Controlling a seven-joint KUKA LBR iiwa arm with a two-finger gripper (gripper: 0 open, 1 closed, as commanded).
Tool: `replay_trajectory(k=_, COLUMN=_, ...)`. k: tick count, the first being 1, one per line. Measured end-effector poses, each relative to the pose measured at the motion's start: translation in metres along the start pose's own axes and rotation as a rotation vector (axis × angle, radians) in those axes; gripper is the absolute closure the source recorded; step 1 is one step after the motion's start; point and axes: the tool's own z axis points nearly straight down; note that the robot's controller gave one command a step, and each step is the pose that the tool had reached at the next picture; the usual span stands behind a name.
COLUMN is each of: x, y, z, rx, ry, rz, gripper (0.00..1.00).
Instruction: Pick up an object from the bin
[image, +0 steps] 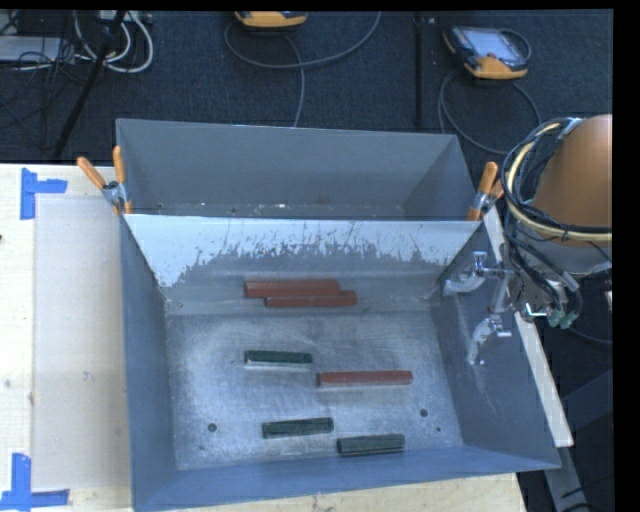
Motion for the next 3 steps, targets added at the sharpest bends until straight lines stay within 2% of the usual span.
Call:
replay_trajectory(k=1, x=-0.001, y=0.000, z=-0.004, rx=0.001, ry=-0.007, rz=-0.003, gripper=0.00)
replay_trajectory(k=2, x=-0.003, y=0.005, z=0.037, rx=0.003, ry=-0.015, rz=0.007, gripper=0.00)
replay_trajectory(k=3, x=0.014, y=0.020, z=0.100, rx=0.002, ry=-0.010, rz=-0.006, gripper=0.00)
